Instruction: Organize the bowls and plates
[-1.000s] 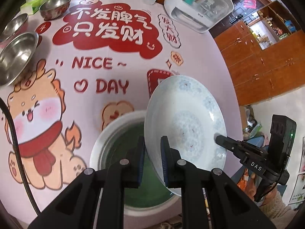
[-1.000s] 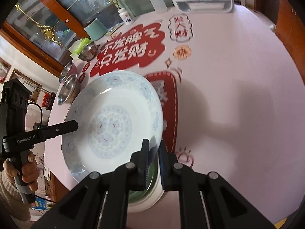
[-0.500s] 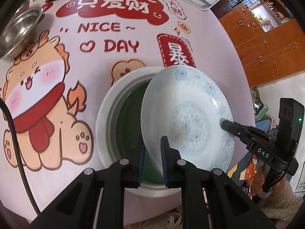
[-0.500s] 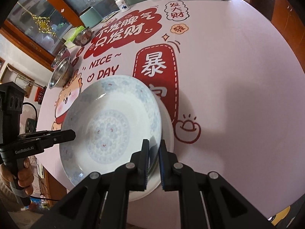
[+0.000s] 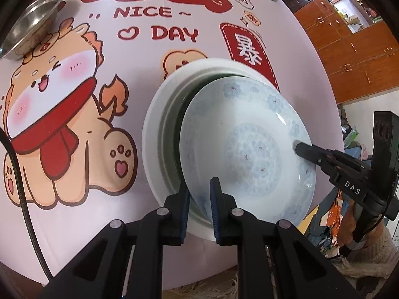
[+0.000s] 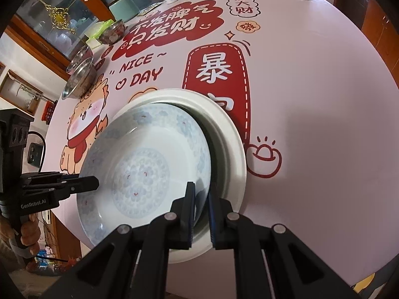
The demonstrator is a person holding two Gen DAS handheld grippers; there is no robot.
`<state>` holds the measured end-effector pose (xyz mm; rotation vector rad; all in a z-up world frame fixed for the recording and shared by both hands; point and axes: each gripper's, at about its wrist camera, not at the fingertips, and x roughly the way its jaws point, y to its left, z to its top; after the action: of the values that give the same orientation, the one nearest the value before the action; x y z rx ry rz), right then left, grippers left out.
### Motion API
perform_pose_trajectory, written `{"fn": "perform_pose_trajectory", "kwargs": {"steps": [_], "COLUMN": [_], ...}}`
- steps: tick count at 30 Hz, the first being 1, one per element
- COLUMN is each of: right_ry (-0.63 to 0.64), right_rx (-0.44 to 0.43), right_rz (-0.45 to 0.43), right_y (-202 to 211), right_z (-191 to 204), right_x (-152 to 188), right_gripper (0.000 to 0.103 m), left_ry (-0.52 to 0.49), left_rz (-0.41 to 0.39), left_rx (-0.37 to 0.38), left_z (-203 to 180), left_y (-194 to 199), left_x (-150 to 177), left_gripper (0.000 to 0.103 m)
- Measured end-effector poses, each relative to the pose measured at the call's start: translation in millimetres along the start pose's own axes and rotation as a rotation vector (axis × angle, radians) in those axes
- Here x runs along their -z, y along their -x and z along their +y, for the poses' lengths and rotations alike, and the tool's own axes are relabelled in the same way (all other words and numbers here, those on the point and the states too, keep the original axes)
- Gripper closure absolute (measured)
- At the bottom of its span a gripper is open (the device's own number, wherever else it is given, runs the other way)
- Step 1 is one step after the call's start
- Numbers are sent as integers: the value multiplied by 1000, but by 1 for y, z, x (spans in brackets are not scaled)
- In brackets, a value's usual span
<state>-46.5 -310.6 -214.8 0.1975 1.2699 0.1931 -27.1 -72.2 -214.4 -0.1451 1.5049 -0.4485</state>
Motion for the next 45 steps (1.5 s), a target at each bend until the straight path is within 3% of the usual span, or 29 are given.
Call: {"fn": "perform_pose_trajectory", "kwargs": {"steps": [20, 22, 24, 33, 45], "right_ry": [31, 54, 81, 74, 33], "right_rx": [64, 114, 124, 129, 133], "right_rz": [15, 27, 29, 27, -15], "right_y": [-7, -9, -7, 3, 21], "right_z": [9, 12, 16, 21, 34], "right_x": [2, 2, 3, 1, 7], "right_gripper": [93, 92, 91, 73, 72], "left_ry": [-38, -47, -62, -133, -190], "left_rz": [5, -12, -39, -141, -186], "left_rx": [-73, -75, -92, -134, -156], "left_z": [-6, -7, -11, -31, -39], "left_y": [-9, -4, 2, 30, 53], "left_x": [1, 1, 1, -2, 16], "left_gripper": [87, 80, 66, 39, 25]}}
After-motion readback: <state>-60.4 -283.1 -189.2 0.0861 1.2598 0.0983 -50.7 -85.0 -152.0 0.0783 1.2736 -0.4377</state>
